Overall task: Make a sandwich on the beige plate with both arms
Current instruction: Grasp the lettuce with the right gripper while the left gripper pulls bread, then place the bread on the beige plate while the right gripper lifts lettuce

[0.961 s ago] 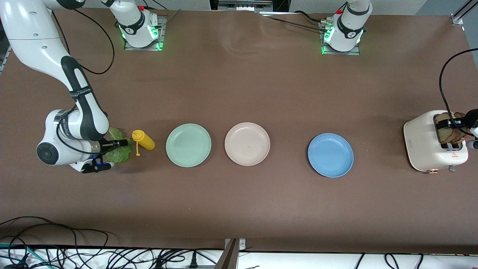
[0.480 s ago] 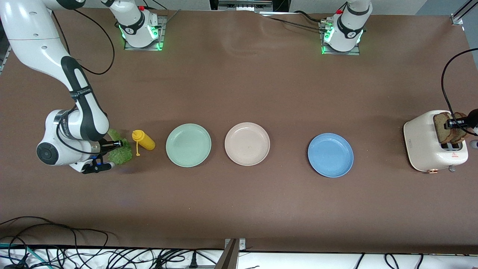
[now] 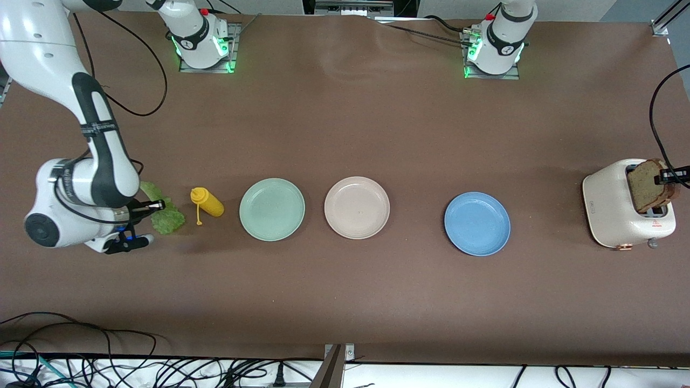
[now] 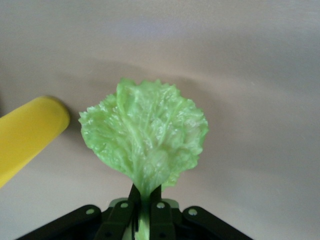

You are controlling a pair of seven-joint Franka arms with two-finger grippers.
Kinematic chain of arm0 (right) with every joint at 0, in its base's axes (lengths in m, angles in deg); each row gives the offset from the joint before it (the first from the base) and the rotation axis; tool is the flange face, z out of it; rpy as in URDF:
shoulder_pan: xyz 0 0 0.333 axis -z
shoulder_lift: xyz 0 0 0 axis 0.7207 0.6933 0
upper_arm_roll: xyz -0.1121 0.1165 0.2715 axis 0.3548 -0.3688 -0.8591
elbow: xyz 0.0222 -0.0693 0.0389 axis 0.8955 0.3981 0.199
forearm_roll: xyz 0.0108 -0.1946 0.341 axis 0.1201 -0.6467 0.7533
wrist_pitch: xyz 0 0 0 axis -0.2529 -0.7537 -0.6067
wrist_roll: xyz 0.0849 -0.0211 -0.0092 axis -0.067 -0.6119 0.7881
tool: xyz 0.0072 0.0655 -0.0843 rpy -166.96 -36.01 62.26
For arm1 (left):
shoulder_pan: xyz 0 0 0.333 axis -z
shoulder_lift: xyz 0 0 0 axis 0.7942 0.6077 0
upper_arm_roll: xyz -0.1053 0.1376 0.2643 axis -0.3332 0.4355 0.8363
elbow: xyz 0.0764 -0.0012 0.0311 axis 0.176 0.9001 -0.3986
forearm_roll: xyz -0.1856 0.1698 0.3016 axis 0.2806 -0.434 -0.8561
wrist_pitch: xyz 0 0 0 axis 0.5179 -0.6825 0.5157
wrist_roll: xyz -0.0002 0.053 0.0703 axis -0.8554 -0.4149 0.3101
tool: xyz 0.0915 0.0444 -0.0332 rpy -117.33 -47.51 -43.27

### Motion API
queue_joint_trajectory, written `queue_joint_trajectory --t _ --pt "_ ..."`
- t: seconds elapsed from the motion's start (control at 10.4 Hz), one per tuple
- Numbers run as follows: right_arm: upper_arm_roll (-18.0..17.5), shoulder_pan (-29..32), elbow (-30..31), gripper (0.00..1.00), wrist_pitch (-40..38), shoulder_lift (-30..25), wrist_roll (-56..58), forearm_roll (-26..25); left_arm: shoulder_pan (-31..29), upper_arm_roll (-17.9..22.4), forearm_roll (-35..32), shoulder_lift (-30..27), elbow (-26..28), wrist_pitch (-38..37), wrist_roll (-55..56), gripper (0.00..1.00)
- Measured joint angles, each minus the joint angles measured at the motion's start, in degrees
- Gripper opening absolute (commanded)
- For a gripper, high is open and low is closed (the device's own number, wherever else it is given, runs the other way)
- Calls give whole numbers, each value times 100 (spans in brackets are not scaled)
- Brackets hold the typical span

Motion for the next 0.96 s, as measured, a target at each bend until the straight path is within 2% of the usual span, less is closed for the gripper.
queue_joint_trajectory --t 0.19,0.38,0.77,0.96 --pt "-1 2 -339 0 -654 -158 4 0 313 -27 -125 -13 -466 -473 -17 0" --pt "-12 -4 -429 0 -1002 -364 4 0 721 -48 -176 -15 -722 -783 -66 0" --pt "-46 -25 -455 0 -1471 -868 4 0 1683 -78 -179 -12 -785 -1054 -87 0" --pt "-63 -143 -466 0 -1579 -1042 -54 1 2299 -73 95 0 -789 -1186 -73 0"
